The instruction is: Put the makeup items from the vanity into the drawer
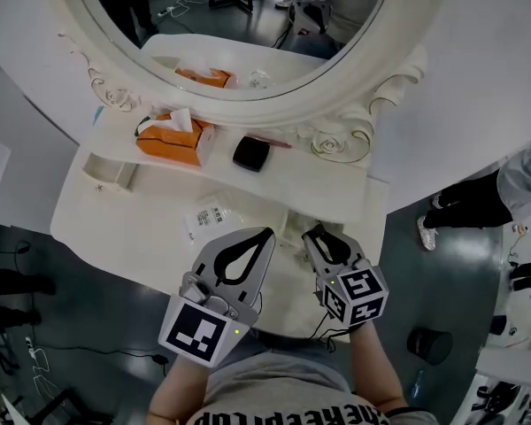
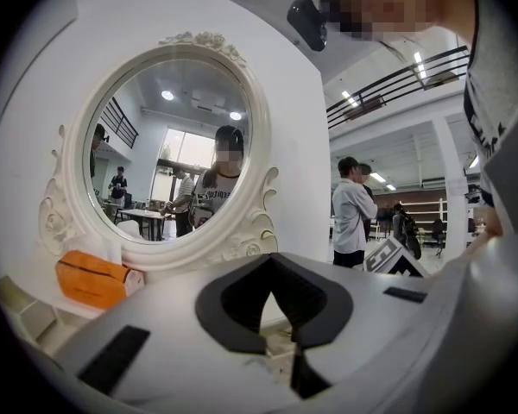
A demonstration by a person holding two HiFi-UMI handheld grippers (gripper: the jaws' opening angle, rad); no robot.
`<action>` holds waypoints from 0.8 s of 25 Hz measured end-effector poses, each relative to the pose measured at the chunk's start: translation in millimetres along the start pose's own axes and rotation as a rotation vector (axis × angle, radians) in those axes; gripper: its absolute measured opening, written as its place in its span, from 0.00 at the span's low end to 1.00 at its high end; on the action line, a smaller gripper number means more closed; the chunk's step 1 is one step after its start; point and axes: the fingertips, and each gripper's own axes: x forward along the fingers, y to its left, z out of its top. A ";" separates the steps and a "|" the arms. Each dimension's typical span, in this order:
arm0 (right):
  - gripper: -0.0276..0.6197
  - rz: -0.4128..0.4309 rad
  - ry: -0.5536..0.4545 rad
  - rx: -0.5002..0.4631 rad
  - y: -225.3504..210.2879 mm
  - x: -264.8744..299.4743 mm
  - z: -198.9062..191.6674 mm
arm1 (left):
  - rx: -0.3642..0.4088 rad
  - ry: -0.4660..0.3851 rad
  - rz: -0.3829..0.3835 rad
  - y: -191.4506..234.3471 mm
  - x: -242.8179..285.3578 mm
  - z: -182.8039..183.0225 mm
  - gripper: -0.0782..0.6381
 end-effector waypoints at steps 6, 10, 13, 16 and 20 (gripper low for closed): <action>0.22 -0.004 0.050 -0.027 2.8 3.8 -13.2 | -0.006 0.004 0.010 1.2 -2.9 -2.1 0.12; 0.22 -0.010 0.071 -0.034 2.9 5.9 -19.5 | -0.009 0.008 0.013 0.3 -4.1 -4.3 0.12; 0.22 -0.016 0.080 -0.039 2.8 7.5 -22.7 | -0.008 0.007 0.015 0.3 -4.4 -5.1 0.12; 0.23 -0.021 0.078 -0.039 2.9 7.8 -22.6 | -0.009 0.008 0.016 0.8 -4.7 -4.5 0.12; 0.23 -0.018 0.075 -0.047 4.7 7.8 -21.3 | -0.009 0.008 0.012 0.6 -4.9 -4.5 0.12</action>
